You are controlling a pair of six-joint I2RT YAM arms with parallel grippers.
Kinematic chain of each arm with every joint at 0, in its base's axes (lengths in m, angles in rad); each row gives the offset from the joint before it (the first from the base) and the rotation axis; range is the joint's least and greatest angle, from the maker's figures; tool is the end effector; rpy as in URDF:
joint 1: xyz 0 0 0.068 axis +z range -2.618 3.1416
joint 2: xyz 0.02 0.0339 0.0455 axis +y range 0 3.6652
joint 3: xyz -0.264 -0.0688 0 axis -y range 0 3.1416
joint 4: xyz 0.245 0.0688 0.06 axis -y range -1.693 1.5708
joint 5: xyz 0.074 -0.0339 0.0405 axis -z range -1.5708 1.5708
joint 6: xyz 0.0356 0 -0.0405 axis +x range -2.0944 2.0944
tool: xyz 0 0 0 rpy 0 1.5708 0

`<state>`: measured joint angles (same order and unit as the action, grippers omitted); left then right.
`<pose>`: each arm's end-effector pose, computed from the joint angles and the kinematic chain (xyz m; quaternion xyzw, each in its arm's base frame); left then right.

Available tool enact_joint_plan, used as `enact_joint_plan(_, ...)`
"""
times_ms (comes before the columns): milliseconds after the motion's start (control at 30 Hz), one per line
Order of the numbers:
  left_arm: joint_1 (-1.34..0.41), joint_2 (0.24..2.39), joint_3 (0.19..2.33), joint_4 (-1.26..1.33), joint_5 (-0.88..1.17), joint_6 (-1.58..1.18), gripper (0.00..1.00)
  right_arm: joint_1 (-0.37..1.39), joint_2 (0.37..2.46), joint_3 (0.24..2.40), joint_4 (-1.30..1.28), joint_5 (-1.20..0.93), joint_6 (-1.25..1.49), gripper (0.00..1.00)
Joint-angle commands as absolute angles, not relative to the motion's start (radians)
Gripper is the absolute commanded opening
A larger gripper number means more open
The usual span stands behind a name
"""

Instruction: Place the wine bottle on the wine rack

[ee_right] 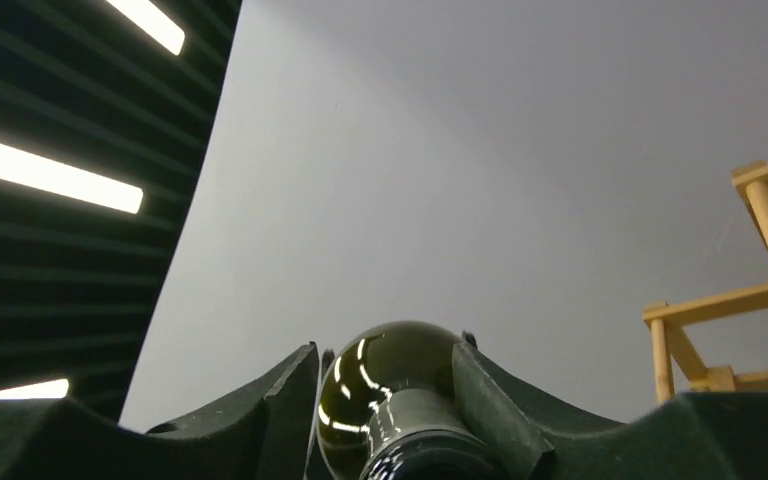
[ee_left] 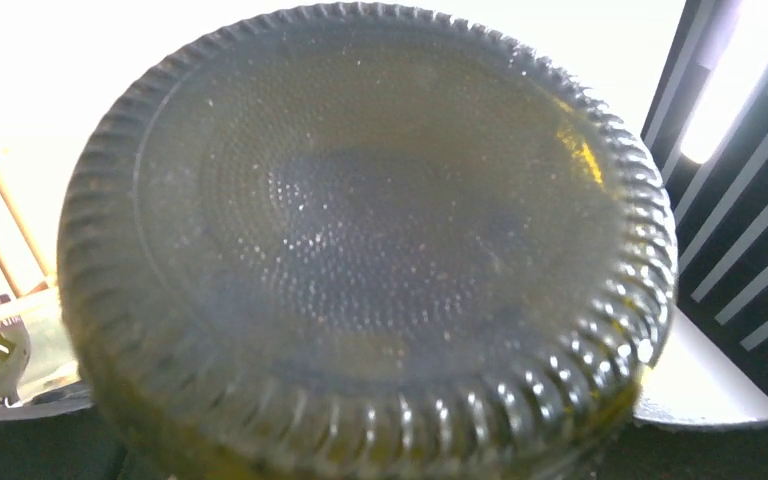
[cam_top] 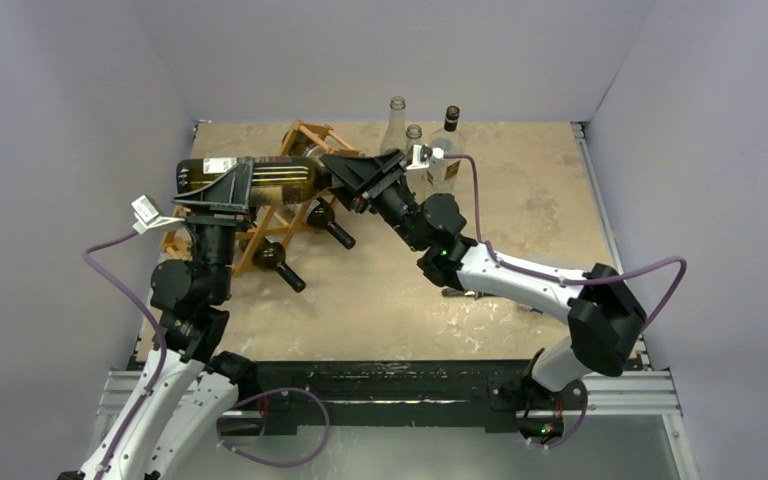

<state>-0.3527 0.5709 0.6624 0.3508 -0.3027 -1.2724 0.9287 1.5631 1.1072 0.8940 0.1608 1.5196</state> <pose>0.1294 -0.0363 0.3845 -0.3488 0.4172 -0.5510 0.6330 0.2221 0.2874 0.3698 0.2206 0.4919 0.7765 0.3263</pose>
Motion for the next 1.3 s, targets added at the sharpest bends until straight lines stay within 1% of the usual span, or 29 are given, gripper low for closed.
enact_joint_plan(0,-0.354,0.528,0.682,0.309,-0.353,-1.309,0.0,0.94,1.442,1.037,0.937,0.069,1.407,0.58)
enact_joint_plan(33,-0.354,0.52,0.691,0.277,-0.358,-1.316,0.0,0.939,1.424,1.016,0.916,0.063,1.393,0.62)
enact_joint_plan(67,-0.354,0.511,0.705,0.244,-0.362,-1.323,0.0,0.939,1.407,0.998,0.868,0.056,1.383,0.7)
enact_joint_plan(100,-0.355,0.504,0.709,0.221,-0.366,-1.338,0.0,0.939,1.394,0.989,0.837,0.036,1.366,0.76)
enact_joint_plan(167,-0.354,0.495,0.708,0.205,-0.362,-1.369,0.0,0.939,1.371,0.973,0.775,-0.029,1.322,0.82)
enact_joint_plan(233,-0.354,0.49,0.711,0.194,-0.347,-1.394,0.0,0.939,1.348,0.956,0.696,-0.046,1.263,0.88)
enact_joint_plan(400,-0.354,0.47,0.752,0.068,-0.304,-1.407,0.0,0.939,1.292,0.937,0.485,-0.145,0.991,0.95)
enact_joint_plan(467,-0.353,0.459,0.768,0.01,-0.305,-1.407,0.0,0.939,1.279,0.943,0.396,-0.228,0.893,0.97)
enact_joint_plan(533,-0.354,0.456,0.785,-0.107,-0.315,-1.427,0.0,0.939,1.271,0.98,0.255,-0.254,0.771,0.99)
enact_joint_plan(600,-0.353,0.456,0.783,-0.133,-0.32,-1.439,0.0,0.939,1.255,0.982,0.135,-0.242,0.706,0.99)
enact_joint_plan(667,-0.353,0.455,0.778,-0.148,-0.316,-1.454,0.0,0.939,1.238,0.946,0.115,-0.27,0.707,0.99)
enact_joint_plan(733,-0.353,0.457,0.781,-0.173,-0.301,-1.462,0.0,0.937,1.227,0.95,0.048,-0.261,0.652,0.99)
enact_joint_plan(933,-0.353,0.479,0.85,-0.326,-0.184,-1.433,0.0,0.939,1.235,1.08,-0.199,-0.227,0.395,0.99)
enact_joint_plan(1067,-0.353,0.486,0.87,-0.417,-0.115,-1.422,0.0,0.945,1.3,1.202,-0.365,-0.223,0.262,0.93)
enact_joint_plan(1267,-0.353,0.489,0.859,-0.463,-0.031,-1.422,0.0,1.001,1.39,1.339,-0.443,-0.179,0.164,0.8)
